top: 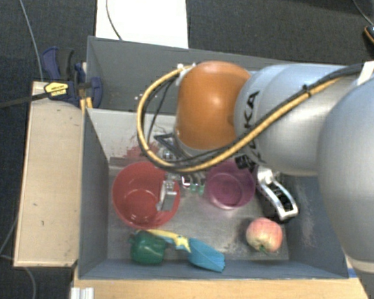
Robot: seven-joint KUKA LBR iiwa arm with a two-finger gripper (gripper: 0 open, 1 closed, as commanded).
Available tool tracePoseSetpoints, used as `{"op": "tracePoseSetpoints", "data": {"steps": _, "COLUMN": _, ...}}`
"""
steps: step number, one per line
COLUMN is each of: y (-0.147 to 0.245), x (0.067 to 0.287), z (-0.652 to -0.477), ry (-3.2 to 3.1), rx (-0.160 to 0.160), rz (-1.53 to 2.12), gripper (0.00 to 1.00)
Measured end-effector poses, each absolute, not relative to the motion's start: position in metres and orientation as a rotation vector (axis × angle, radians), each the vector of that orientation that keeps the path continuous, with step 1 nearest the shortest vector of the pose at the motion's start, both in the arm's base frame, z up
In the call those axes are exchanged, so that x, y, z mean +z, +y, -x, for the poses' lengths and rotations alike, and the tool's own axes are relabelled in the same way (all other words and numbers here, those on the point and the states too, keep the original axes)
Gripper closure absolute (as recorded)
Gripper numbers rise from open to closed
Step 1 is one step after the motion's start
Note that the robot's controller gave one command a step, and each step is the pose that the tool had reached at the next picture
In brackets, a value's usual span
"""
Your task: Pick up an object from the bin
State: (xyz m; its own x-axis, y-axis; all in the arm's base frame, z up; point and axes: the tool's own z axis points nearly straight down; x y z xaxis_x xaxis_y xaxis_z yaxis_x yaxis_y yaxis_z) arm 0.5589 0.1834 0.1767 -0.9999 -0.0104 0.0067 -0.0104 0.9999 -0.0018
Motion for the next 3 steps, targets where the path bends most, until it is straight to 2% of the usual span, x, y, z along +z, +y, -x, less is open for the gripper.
{"op": "tracePoseSetpoints", "data": {"steps": 1, "y": 0.217, "x": 0.176, "z": -0.501, "ry": -3.152, "rx": -0.013, "rz": -0.065, "gripper": 0.00}}
{"op": "tracePoseSetpoints", "data": {"steps": 2, "y": 0.184, "x": 0.103, "z": -0.541, "ry": -3.142, "rx": 0.004, "rz": -0.076, "gripper": 0.00}}
{"op": "tracePoseSetpoints", "data": {"steps": 3, "y": 0.186, "x": 0.111, "z": -0.554, "ry": -3.144, "rx": -0.005, "rz": -0.096, "gripper": 0.00}}
